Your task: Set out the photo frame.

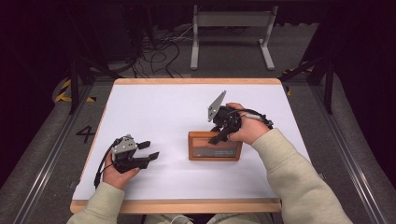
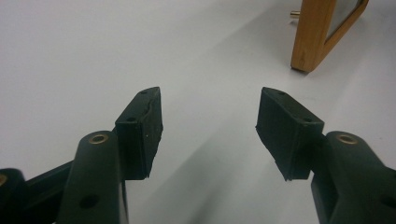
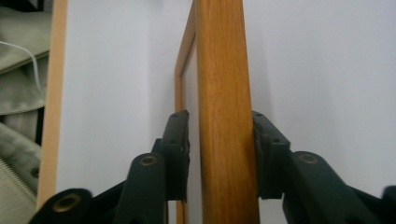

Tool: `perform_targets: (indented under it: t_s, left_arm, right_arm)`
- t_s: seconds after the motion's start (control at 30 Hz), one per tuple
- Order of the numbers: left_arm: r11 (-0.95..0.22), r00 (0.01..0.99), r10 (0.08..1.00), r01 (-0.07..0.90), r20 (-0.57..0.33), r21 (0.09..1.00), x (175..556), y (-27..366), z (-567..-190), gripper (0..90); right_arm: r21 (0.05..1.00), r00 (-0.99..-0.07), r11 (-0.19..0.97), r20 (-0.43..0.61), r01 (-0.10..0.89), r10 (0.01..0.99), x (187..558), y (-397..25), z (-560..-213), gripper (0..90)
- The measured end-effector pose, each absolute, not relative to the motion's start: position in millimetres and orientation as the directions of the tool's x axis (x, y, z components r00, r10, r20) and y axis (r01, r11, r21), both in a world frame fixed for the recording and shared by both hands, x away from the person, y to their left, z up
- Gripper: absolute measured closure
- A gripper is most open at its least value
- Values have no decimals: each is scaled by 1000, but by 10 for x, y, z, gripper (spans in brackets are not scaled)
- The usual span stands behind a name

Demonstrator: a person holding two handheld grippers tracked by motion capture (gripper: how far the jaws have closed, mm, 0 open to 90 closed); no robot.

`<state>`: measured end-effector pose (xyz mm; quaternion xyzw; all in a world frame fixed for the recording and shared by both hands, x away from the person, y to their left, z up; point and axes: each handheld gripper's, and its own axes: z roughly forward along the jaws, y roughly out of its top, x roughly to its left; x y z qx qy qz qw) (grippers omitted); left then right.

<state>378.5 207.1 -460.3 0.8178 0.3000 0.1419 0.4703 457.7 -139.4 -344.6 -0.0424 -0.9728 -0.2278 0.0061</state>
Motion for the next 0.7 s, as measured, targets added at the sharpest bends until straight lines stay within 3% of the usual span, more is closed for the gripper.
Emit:
perform_targets:
  t_s: [0.53, 0.7]
  left_arm:
    - [-376, 781, 622, 358, -54, 855, 3790, 2068, -4604, 409]
    - [-377, 782, 621, 358, -54, 854, 3781, 2061, -4599, 404]
  right_arm:
    - [499, -972, 844, -11, 197, 233, 4651, -1530, -3498, 329]
    - [549, -949, 798, -29, 247, 314, 4609, -1640, -3421, 301]
